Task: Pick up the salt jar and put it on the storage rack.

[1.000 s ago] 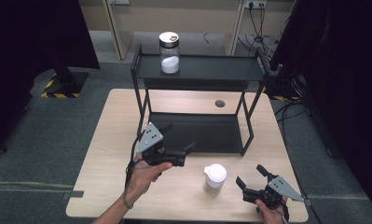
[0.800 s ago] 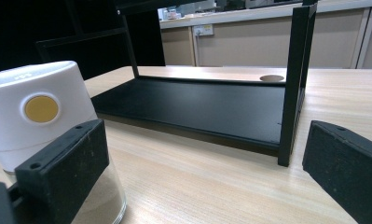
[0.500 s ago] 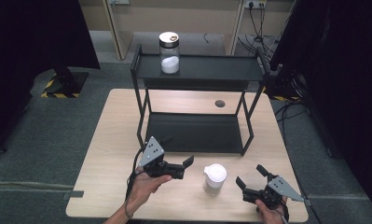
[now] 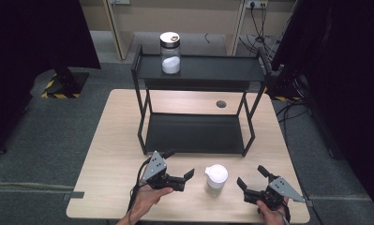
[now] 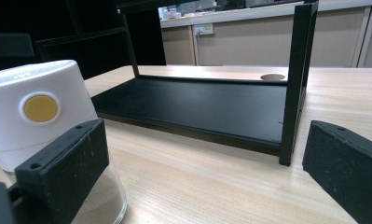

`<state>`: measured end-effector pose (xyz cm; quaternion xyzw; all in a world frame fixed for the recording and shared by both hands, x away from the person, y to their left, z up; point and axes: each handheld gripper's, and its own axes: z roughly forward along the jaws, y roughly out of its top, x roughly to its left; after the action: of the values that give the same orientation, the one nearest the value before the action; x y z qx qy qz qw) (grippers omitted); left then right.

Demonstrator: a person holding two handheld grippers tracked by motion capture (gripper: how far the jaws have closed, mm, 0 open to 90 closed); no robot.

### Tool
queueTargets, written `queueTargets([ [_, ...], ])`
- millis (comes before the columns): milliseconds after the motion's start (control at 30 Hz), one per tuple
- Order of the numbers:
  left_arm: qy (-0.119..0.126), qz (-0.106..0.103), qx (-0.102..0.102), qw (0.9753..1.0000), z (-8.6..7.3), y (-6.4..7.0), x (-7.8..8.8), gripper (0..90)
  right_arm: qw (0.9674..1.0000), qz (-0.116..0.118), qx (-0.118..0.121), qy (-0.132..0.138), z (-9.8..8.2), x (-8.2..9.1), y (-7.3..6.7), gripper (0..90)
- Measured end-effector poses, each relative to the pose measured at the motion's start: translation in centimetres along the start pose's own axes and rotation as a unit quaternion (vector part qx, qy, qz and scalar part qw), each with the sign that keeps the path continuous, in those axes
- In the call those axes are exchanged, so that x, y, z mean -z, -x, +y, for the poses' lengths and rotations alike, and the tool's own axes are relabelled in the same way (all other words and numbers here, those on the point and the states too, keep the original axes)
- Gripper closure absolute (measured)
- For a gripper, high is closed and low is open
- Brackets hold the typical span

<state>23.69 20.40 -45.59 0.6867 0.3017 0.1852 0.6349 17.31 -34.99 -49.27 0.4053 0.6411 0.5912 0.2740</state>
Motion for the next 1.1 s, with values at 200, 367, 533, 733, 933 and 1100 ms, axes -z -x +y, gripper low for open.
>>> queueTargets([
  [200,-0.006,0.001,0.011,0.9999,-2.0,-0.2,0.4,0.1,1.0000,0.000,0.001,0.000,0.0,0.0,0.0,0.6],
  [367,-0.004,0.003,0.003,1.0000,-2.9,-0.1,0.7,0.1,1.0000,0.001,0.001,0.001,0.0,0.0,0.0,0.6],
  [533,-0.006,-0.002,0.003,1.0000,-3.3,0.1,0.7,0.1,1.0000,0.001,0.000,0.001,0.0,0.1,0.1,0.6],
  [733,-0.004,0.003,-0.006,1.0000,-3.4,0.2,0.7,0.1,1.0000,0.002,-0.002,0.002,0.0,0.0,0.2,0.6],
  [933,0.000,-0.001,0.001,1.0000,-3.7,0.0,0.9,0.1,1.0000,0.000,-0.004,0.004,-0.1,0.2,0.0,0.6],
  [1100,-0.007,-0.007,-0.004,0.9999,-3.8,0.2,0.7,0.1,1.0000,0.001,0.001,0.006,0.0,0.3,0.0,0.6],
])
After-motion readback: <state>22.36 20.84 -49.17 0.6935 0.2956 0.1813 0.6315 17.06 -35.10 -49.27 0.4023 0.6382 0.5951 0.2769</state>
